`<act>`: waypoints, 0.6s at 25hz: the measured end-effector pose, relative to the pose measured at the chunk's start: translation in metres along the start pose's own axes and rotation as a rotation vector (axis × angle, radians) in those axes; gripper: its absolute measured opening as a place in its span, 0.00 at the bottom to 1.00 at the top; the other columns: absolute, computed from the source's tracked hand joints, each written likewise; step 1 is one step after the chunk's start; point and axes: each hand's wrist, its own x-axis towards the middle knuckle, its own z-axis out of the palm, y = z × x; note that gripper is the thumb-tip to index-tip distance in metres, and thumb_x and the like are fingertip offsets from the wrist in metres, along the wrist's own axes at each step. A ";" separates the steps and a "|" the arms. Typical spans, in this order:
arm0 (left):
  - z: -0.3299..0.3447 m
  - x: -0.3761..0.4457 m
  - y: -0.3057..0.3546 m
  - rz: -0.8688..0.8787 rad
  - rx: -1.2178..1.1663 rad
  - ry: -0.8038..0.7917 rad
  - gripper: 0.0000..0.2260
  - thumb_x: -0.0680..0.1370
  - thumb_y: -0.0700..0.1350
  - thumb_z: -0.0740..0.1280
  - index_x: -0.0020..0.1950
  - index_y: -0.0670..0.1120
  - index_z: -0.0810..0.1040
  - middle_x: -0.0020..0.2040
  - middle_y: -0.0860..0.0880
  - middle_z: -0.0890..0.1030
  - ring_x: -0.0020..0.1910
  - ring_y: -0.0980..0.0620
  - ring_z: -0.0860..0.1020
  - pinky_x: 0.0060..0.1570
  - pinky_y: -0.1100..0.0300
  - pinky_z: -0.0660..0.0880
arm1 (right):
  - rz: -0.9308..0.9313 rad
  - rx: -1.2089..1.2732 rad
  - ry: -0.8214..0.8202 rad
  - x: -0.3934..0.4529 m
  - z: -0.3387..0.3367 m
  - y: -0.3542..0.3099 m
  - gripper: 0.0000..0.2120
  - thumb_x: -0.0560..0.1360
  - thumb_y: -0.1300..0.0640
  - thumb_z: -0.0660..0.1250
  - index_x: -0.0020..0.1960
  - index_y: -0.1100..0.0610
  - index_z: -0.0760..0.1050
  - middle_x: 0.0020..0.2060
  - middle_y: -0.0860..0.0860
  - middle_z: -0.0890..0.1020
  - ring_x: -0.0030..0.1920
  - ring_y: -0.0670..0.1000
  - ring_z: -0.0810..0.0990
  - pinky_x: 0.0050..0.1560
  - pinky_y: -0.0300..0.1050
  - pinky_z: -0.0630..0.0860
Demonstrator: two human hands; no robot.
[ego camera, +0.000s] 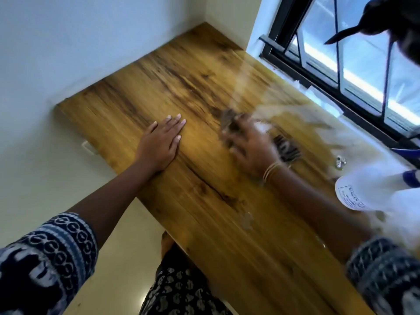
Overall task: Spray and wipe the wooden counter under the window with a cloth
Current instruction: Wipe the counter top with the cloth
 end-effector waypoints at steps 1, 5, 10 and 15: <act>0.000 0.002 0.001 0.008 0.025 -0.014 0.23 0.81 0.50 0.49 0.77 0.51 0.58 0.78 0.52 0.60 0.77 0.52 0.56 0.73 0.50 0.56 | -0.206 0.018 -0.054 -0.027 0.010 -0.032 0.25 0.78 0.39 0.54 0.75 0.32 0.55 0.79 0.48 0.51 0.77 0.60 0.57 0.64 0.64 0.72; 0.002 0.022 0.012 -0.003 0.044 -0.044 0.24 0.82 0.48 0.52 0.78 0.48 0.56 0.79 0.51 0.57 0.78 0.51 0.54 0.74 0.49 0.53 | -0.701 0.054 -0.128 -0.063 0.017 -0.052 0.23 0.80 0.42 0.56 0.75 0.38 0.60 0.79 0.48 0.56 0.77 0.57 0.57 0.66 0.52 0.66; 0.005 0.049 0.016 -0.010 0.013 -0.043 0.24 0.82 0.49 0.52 0.78 0.49 0.56 0.79 0.52 0.56 0.78 0.53 0.53 0.74 0.50 0.52 | 0.373 0.055 0.098 0.038 -0.029 0.116 0.21 0.78 0.45 0.59 0.72 0.39 0.68 0.77 0.51 0.60 0.67 0.61 0.71 0.65 0.52 0.71; 0.006 0.050 0.016 -0.007 0.000 -0.053 0.24 0.82 0.48 0.52 0.78 0.50 0.55 0.79 0.53 0.55 0.78 0.54 0.52 0.75 0.50 0.51 | 0.608 0.044 0.085 0.053 -0.030 0.110 0.26 0.77 0.43 0.58 0.75 0.39 0.62 0.80 0.50 0.49 0.78 0.59 0.53 0.70 0.61 0.67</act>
